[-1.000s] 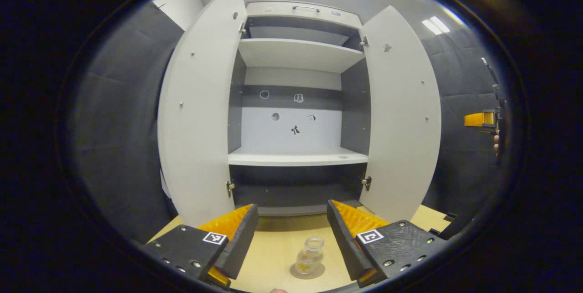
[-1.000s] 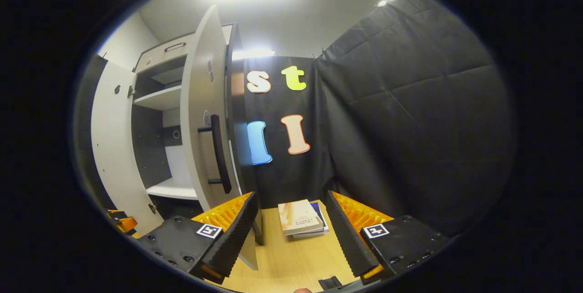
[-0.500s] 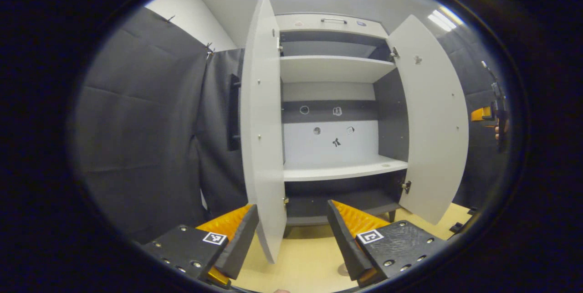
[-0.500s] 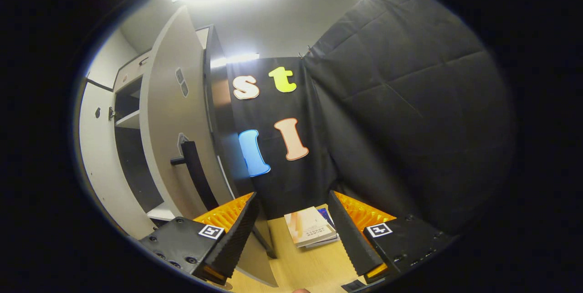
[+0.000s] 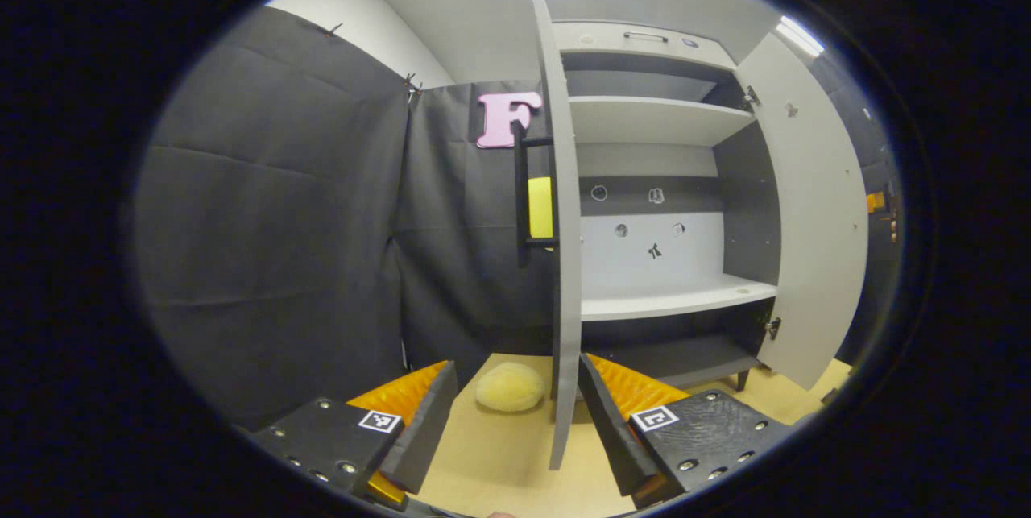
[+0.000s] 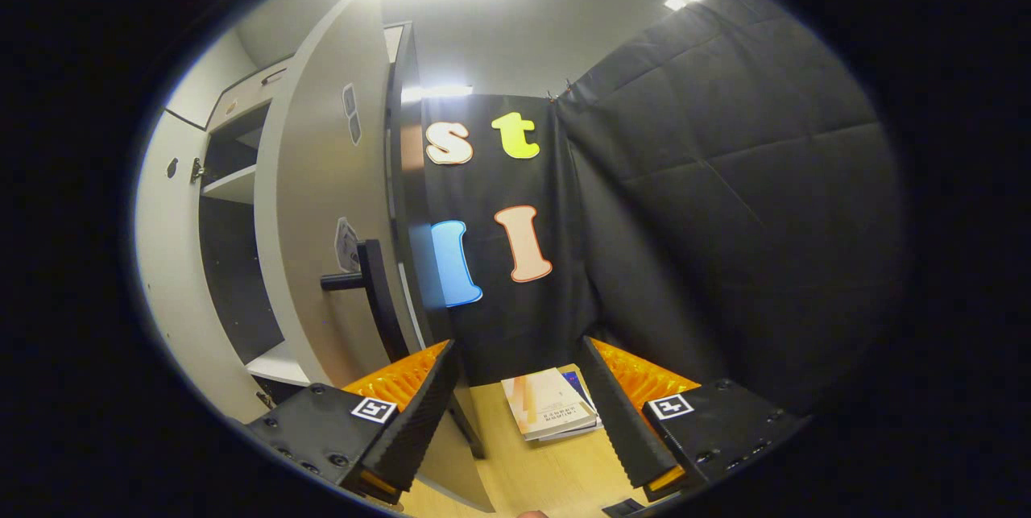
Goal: Grasp the bottle in the cabinet with the left hand and place it on the coaster, then close the right door with the right hand and the left door with the left hand.
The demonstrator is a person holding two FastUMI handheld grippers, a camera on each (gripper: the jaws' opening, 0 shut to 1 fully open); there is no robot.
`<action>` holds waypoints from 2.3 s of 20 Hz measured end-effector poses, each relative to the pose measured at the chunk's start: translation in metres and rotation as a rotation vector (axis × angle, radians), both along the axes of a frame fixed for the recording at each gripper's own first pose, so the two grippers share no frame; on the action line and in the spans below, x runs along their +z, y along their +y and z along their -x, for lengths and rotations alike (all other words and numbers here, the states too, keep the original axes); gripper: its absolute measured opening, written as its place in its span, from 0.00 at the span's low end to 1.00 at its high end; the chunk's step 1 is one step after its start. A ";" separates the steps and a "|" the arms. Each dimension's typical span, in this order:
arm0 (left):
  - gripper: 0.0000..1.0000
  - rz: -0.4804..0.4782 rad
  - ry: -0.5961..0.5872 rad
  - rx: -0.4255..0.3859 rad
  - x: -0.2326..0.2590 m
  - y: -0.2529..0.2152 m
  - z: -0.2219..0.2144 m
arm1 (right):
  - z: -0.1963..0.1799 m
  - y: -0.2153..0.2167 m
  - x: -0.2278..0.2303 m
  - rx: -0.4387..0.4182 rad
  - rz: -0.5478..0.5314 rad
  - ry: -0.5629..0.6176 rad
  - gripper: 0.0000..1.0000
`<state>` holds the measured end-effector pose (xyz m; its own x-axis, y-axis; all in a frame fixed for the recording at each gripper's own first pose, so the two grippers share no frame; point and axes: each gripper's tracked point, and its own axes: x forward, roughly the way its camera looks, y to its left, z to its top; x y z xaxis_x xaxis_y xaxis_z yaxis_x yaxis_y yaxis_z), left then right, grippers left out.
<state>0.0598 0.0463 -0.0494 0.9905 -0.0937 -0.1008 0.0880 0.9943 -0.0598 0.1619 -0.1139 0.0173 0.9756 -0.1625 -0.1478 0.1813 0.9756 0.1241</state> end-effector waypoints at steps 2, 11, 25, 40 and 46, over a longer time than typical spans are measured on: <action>0.88 0.007 0.009 0.000 -0.005 0.004 -0.006 | 0.001 0.002 0.003 -0.007 0.041 -0.004 0.97; 0.89 0.010 -0.003 -0.021 -0.013 0.020 -0.028 | 0.008 0.025 0.009 -0.036 0.079 -0.008 0.97; 0.87 0.040 0.011 -0.036 -0.026 0.044 -0.037 | 0.006 0.100 0.011 0.057 0.107 -0.009 0.97; 0.87 0.036 0.019 0.046 -0.030 0.091 -0.020 | -0.033 0.169 0.006 0.149 0.052 -0.021 0.97; 0.88 0.036 0.034 0.063 -0.036 0.101 -0.011 | -0.054 0.196 -0.001 0.194 0.058 -0.020 0.97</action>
<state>0.0707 0.1475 -0.0851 0.9907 -0.0352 -0.1318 0.0224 0.9950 -0.0970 0.2160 0.0819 0.0165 0.9921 0.0208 -0.1240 -0.0124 0.9976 0.0680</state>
